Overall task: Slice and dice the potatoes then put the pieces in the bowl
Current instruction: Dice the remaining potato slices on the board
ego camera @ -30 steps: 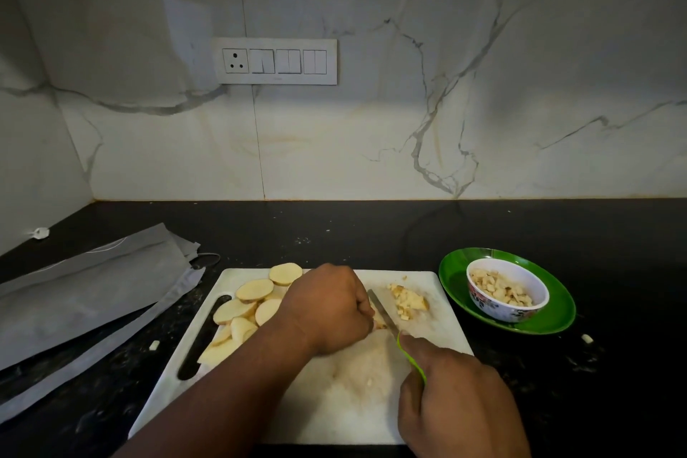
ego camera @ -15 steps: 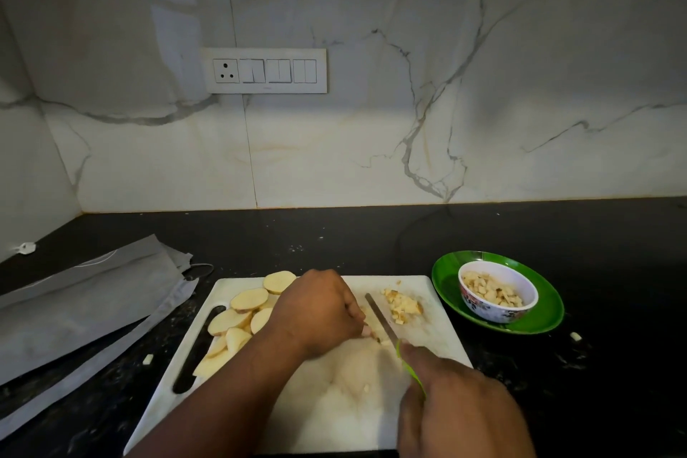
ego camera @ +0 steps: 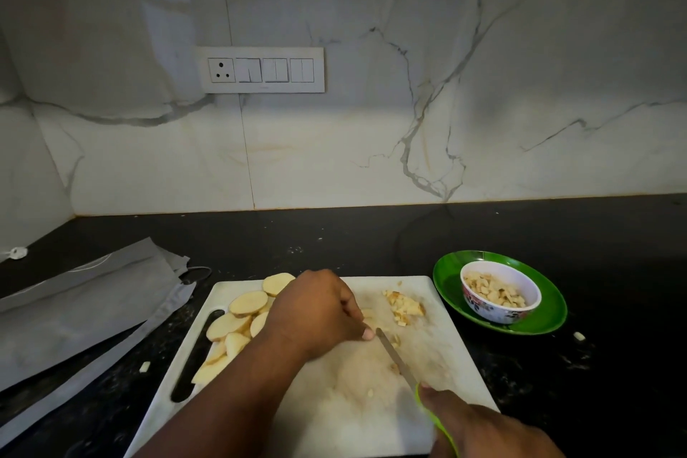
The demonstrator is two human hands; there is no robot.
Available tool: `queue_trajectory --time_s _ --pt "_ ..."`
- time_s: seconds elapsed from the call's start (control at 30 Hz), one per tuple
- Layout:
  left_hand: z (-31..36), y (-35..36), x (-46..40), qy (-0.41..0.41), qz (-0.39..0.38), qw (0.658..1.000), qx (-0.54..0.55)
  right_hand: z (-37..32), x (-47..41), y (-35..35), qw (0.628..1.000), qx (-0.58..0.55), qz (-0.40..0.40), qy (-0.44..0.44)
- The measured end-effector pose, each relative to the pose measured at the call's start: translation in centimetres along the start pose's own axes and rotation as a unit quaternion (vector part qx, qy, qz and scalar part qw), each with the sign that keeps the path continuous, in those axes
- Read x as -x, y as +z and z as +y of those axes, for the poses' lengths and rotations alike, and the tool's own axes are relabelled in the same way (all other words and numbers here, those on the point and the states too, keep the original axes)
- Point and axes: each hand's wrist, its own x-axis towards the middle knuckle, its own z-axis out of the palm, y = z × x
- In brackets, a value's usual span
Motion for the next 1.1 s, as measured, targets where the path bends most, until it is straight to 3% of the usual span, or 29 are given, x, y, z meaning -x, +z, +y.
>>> queue_trajectory --time_s 0.13,0.27,0.4,0.57,0.67,0.8,1.1 --pt "-0.2 -0.5 0.1 -0.001 -0.011 1.000 0.004 0.5 0.0 1.7 0.988 0.054 0.119 -0.083" --pt "-0.3 -0.7 0.4 0.016 -0.027 1.000 -0.004 0.1 -1.7 4.0 0.984 0.020 0.153 -0.092" --pt "-0.4 -0.5 0.1 0.010 -0.014 1.000 -0.001 1.1 -2.2 3.6 0.992 0.023 0.057 -0.107" --pt "-0.7 -0.2 -0.4 0.005 -0.022 1.000 0.001 1.1 0.2 3.0 0.996 -0.024 -0.078 -0.029" --pt "-1.0 -0.3 -0.6 -0.001 -0.015 1.000 0.005 1.8 1.4 1.3 0.991 0.007 0.066 -0.115" --pt "-1.1 -0.4 -0.5 -0.003 -0.015 1.000 0.009 0.7 0.1 2.0 0.971 0.089 0.193 -0.108" --pt "-1.2 -0.3 -0.7 0.010 -0.026 1.000 0.005 0.5 -1.7 3.2 0.986 0.058 0.129 -0.085"
